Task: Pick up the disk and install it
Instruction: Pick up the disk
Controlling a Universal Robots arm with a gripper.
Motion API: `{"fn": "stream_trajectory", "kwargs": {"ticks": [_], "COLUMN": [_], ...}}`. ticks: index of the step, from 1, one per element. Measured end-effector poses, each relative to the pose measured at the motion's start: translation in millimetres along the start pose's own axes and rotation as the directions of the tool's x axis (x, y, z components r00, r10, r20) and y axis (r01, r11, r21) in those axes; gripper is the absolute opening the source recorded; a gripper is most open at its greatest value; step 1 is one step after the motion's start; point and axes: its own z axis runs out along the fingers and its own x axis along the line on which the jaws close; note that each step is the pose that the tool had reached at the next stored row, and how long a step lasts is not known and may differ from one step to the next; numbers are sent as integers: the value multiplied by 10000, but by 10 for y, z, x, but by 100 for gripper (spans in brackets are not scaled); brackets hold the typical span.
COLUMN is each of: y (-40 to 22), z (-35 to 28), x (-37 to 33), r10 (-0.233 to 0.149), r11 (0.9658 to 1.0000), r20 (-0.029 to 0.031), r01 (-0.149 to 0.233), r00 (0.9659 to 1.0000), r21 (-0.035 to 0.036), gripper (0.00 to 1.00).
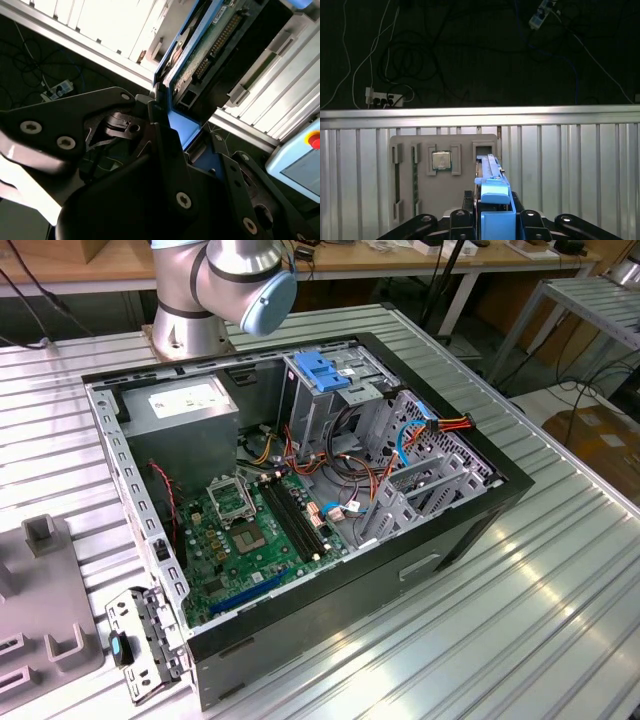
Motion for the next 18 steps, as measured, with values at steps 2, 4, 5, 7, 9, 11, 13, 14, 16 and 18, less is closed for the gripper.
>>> {"fn": "stream_trajectory", "kwargs": {"ticks": [2,4,5,7,9,11,13,14,16,18], "y": [0,0,1,1,1,1,2,2,2,2], "z": [-23,-48,-70,-94,-136,-166,-195,-206,-226,-252], "x": [0,0,0,0,0,0,0,0,0,0], "r10": [0,0,0,0,0,0,0,0,0,0], "r11": [10000,10000,10000,10000,10000,10000,10000,10000,10000,10000], "r20": [-1,-1,-1,-1,-1,-1,-1,-1,-1,-1], "r01": [0,0,0,0,0,0,0,0,0,0], "r00": [10000,10000,10000,10000,10000,10000,10000,10000,10000,10000], "r21": [-1,0,0,0,0,-1,0,0,0,0], "gripper": [37,37,37,37,37,37,37,37,37,37]}}
